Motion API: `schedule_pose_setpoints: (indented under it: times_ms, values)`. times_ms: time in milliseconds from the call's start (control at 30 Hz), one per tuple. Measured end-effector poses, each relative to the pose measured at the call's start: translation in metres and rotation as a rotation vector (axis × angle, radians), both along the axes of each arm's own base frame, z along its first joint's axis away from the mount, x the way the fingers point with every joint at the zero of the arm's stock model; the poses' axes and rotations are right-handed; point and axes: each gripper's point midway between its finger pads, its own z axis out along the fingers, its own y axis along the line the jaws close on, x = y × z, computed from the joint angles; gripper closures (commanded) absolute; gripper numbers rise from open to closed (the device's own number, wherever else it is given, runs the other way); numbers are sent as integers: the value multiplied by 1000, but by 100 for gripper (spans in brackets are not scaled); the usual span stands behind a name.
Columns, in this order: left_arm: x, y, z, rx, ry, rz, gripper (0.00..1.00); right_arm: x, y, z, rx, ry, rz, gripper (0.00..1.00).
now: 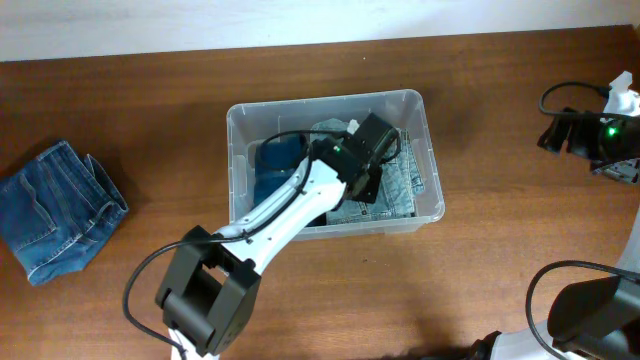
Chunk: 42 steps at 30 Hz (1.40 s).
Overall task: Pack container
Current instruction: 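Press the light-blue jeans down into the bin with the left gripper, then lift the left gripper out of the bin and move left to the dark jeans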
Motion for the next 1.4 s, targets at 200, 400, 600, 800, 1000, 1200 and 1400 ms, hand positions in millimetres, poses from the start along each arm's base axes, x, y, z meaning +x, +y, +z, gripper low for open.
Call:
schedule_pose_setpoints:
  times_ms: [200,400,600,800,1000,1200,1400]
  values:
    - [2,-27,48,-99,-40,-42,98,0,0,0,0,0,0,2]
    - [-14,-42,59,-121,-37,-88,98,0,0,0,0,0,0,1]
    - [-30,-53,57,-115,-26,-126,98,0,0,0,0,0,0,1]
    - [-39,-55,49,-100,-12,-144,98,0,0,0,0,0,0,1]
    - [-40,-55,19,-56,32,-143,99,0,0,0,-1,0,0,2]
    - [-41,-56,2,-40,58,-145,99,0,0,0,0,0,0,1]
    - [-37,-58,17,-55,47,-140,100,0,0,0,0,0,0,1]
